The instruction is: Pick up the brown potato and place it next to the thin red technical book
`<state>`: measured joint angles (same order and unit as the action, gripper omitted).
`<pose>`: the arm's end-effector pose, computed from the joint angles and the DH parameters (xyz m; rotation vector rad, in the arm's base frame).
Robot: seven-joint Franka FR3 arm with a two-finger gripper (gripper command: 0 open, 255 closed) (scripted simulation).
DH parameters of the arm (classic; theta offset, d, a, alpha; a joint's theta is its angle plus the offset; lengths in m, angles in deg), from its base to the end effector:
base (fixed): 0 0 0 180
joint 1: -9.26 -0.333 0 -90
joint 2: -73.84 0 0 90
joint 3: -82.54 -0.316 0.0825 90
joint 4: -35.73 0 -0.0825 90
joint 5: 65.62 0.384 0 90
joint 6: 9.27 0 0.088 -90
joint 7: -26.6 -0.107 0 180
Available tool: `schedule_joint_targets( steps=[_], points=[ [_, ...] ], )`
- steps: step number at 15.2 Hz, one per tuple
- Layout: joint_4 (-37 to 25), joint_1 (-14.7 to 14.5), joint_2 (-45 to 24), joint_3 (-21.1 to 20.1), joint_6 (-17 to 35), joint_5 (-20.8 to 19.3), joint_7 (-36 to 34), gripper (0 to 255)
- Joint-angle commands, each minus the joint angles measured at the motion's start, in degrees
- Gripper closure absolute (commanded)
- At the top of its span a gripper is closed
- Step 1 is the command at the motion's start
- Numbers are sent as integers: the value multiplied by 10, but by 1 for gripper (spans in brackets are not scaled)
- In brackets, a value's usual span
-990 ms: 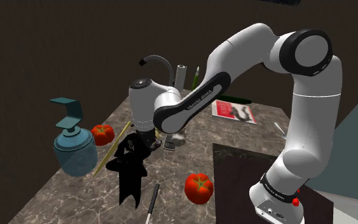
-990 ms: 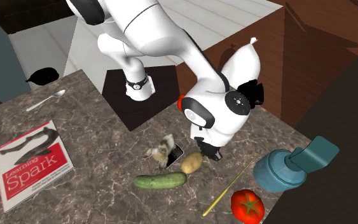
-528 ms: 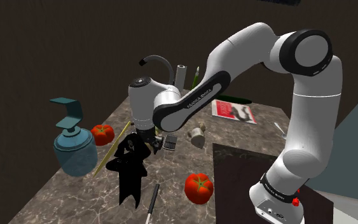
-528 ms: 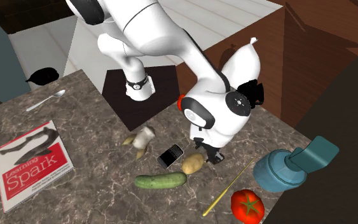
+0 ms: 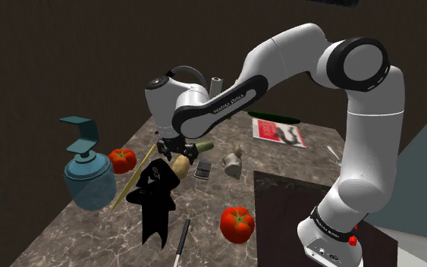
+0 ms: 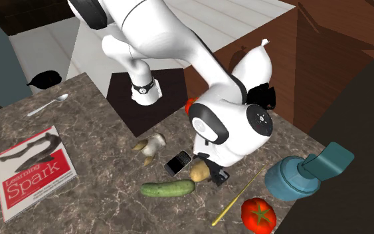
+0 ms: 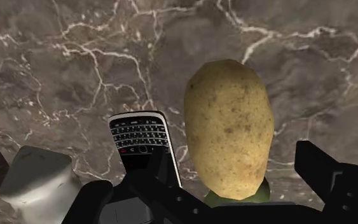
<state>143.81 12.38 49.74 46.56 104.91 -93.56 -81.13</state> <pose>0.5315 0.2855 0.3052 2.4826 -1.4720 0.1369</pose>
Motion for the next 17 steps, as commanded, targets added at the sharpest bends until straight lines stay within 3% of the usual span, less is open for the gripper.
schedule_joint_targets(
  steps=[1,5,13,14,17],
  points=[
    [5,1,-4,4,6,-5,-2,0],
    [22,2,-18,13,33,-21,-11,0],
    [22,2,-18,13,33,-21,-11,0],
    [22,2,-18,13,33,-21,-11,255],
    [22,2,-18,13,33,-21,-11,255]
  ],
)
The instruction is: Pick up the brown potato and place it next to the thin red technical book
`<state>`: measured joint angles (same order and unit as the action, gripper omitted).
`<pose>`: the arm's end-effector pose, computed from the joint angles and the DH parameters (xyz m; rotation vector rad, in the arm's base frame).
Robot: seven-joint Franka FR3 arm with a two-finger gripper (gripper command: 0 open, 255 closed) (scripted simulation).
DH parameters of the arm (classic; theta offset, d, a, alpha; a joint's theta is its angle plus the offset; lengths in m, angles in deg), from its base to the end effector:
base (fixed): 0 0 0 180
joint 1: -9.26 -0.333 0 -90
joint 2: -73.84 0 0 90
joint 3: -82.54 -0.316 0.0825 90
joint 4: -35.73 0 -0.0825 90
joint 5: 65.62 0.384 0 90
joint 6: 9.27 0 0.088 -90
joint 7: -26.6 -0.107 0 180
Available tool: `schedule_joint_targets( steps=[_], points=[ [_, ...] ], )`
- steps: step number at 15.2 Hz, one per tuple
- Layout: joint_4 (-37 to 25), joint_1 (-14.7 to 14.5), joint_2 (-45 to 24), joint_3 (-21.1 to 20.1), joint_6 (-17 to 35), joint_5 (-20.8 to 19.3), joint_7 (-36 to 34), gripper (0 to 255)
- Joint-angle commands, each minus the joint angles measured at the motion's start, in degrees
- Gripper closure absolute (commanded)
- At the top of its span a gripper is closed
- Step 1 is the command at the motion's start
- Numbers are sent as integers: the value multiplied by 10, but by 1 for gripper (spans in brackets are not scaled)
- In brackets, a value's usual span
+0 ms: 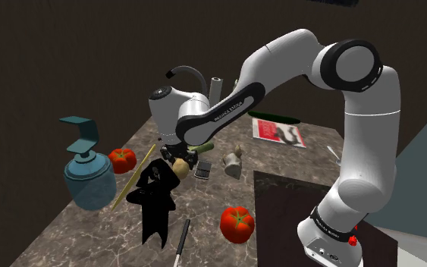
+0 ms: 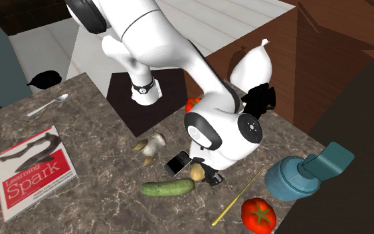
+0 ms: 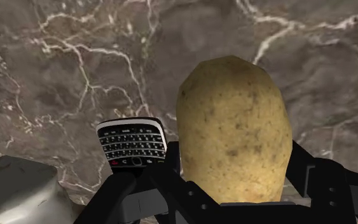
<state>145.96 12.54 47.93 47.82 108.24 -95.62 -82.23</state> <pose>0.5308 0.2751 0.2750 2.4774 -1.4707 0.1382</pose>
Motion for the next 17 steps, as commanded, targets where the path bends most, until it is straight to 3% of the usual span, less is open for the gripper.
schedule_joint_targets(
  steps=[1,6,17],
  points=[
    [0,0,0,0,0,0,0,255],
    [0,0,0,0,0,0,0,255],
    [-20,14,52,-20,-57,41,35,255]
  ],
)
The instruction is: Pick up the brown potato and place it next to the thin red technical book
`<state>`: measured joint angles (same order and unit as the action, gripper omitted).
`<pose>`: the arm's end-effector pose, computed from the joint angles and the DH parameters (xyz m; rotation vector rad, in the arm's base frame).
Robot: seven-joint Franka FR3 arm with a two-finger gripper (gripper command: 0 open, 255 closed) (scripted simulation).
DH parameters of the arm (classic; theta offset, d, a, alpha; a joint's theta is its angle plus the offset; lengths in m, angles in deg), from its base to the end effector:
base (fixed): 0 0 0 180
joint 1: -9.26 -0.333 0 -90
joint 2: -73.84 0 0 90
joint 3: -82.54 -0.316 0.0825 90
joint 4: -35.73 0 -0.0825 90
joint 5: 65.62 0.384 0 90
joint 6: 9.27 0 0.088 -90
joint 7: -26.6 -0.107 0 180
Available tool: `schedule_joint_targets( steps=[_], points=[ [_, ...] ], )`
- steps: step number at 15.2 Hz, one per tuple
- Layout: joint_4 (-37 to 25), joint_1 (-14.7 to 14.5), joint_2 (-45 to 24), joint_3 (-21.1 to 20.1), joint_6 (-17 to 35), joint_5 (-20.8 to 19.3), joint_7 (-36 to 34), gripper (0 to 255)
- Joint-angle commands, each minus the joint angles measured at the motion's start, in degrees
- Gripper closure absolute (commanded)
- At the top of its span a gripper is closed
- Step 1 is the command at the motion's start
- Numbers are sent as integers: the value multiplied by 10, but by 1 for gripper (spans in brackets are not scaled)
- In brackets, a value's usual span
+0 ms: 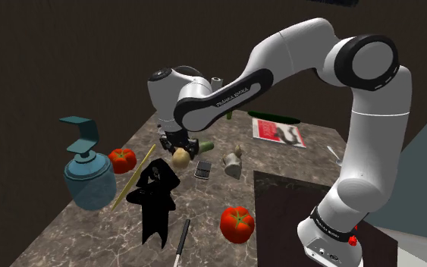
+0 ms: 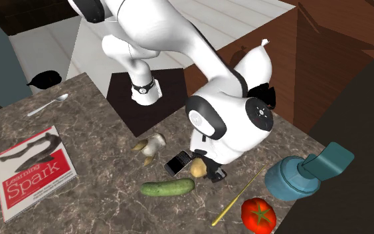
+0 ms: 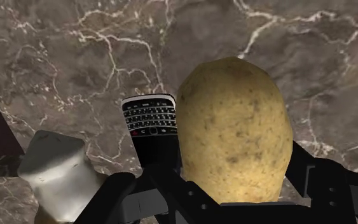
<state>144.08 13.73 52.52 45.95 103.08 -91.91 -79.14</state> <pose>0.5310 0.2761 0.3272 2.4778 -1.4705 0.1385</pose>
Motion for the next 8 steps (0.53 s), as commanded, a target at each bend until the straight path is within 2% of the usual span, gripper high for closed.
schedule_joint_targets(
  steps=[1,8],
  points=[
    [-4,3,10,-3,-11,8,7,255],
    [-26,9,37,-12,-51,30,28,255]
  ],
)
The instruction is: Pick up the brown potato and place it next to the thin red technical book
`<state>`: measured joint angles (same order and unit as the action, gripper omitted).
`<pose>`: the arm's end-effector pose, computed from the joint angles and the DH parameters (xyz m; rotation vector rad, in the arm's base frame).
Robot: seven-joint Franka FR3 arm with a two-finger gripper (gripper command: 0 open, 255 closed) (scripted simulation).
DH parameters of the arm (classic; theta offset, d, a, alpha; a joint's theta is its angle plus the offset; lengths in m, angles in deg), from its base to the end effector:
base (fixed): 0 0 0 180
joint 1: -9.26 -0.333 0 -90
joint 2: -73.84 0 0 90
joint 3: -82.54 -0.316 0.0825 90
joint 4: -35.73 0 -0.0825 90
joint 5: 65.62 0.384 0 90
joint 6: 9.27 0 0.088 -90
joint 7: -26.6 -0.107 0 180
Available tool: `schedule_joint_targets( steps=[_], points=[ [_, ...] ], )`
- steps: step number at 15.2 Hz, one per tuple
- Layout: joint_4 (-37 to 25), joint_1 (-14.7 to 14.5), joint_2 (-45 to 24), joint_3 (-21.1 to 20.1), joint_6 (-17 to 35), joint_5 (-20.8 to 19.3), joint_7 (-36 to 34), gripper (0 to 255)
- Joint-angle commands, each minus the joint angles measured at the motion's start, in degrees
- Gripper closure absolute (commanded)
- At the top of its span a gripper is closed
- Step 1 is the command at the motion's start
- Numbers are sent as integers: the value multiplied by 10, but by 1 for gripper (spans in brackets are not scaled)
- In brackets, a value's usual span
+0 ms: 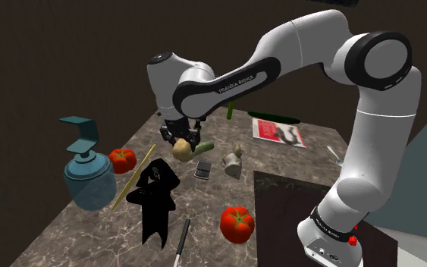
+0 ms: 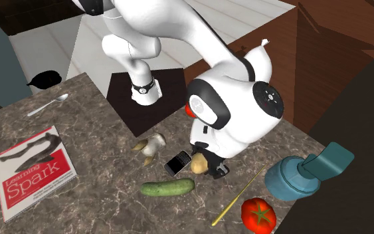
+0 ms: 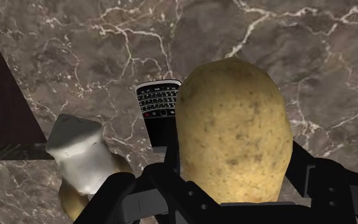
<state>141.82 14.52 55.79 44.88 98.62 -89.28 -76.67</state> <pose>0.5311 0.2754 0.3695 2.4781 -1.4705 0.1385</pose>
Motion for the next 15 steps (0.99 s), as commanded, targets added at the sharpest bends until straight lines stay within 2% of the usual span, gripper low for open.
schedule_joint_targets(
  steps=[1,8,15],
  points=[
    [-7,2,8,-2,-12,6,6,255],
    [-33,4,27,-8,-51,22,22,255],
    [39,80,91,22,-3,43,121,255]
  ],
)
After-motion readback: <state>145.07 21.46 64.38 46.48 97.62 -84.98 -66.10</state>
